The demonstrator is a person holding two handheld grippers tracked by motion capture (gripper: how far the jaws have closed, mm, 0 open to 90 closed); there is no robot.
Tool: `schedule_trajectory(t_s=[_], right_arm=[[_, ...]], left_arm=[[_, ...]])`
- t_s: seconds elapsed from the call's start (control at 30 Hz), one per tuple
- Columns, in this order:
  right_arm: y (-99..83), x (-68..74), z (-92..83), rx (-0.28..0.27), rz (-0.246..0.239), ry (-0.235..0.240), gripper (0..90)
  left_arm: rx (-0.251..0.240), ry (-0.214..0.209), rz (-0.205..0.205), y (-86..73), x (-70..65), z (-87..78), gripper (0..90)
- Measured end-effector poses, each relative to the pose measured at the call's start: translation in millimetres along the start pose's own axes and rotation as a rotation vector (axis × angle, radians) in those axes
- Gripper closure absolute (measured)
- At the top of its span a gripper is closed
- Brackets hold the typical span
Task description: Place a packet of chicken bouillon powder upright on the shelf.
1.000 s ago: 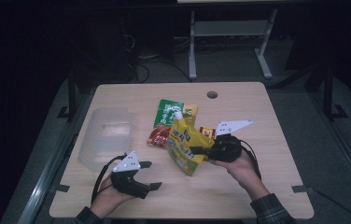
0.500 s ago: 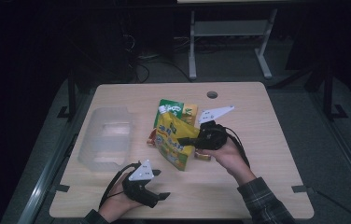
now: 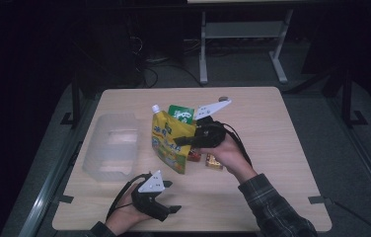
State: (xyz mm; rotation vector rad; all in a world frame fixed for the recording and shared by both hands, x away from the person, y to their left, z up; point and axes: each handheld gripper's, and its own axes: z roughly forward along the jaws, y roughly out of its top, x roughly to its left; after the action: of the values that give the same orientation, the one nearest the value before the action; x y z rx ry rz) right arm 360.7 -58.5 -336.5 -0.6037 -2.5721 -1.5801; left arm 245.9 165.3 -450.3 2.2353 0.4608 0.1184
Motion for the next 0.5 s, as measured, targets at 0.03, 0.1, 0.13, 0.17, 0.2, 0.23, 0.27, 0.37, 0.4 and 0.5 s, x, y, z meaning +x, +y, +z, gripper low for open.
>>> schedule_trajectory(t_s=[0.03, 0.1, 0.13, 0.17, 0.2, 0.23, 0.27, 0.37, 0.4, 0.5], right_arm=[[6.5, 0.6, 4.1, 0.004, 0.0, 0.008, 90.0], [9.4, 0.7, 6.3, -0.003, 0.0, 0.016, 90.0], [15.9, 0.8, 9.6, -0.004, -0.001, 0.028, 90.0], [19.5, 1.2, 11.3, -0.004, -0.002, 0.033, 90.0], [23.2, 1.8, 12.9, -0.005, -0.005, 0.039, 90.0], [26.8, 2.2, 14.8, -0.009, -0.008, 0.043, 90.0], [26.8, 2.2, 14.8, -0.009, -0.008, 0.043, 90.0], [38.0, 2.8, 19.9, -0.014, -0.02, 0.063, 90.0], [42.4, 2.9, 22.7, -0.018, -0.025, 0.072, 90.0], [55.1, 4.5, 32.8, -0.017, -0.039, 0.1, 90.0]], left_arm=[[0.008, -0.007, 0.01, 0.2, -1.0, 2.0, 17.0], [0.013, -0.012, 0.014, 0.1, -2.0, 3.3, 17.0], [0.02, -0.017, 0.022, 0.0, -2.8, 4.9, 17.0], [0.018, -0.022, 0.022, 0.1, -3.5, 6.1, 17.0], [0.022, -0.023, 0.031, 0.3, -3.6, 6.6, 17.0], [0.021, -0.025, 0.03, 0.4, -4.2, 7.4, 17.0], [0.021, -0.025, 0.03, 0.4, -4.2, 7.4, 17.0], [0.029, -0.032, 0.037, 0.5, -4.3, 9.4, 17.0], [0.033, -0.032, 0.044, 0.4, -4.0, 9.7, 17.0], [0.036, -0.036, 0.06, 0.9, -3.6, 10.8, 17.0]])
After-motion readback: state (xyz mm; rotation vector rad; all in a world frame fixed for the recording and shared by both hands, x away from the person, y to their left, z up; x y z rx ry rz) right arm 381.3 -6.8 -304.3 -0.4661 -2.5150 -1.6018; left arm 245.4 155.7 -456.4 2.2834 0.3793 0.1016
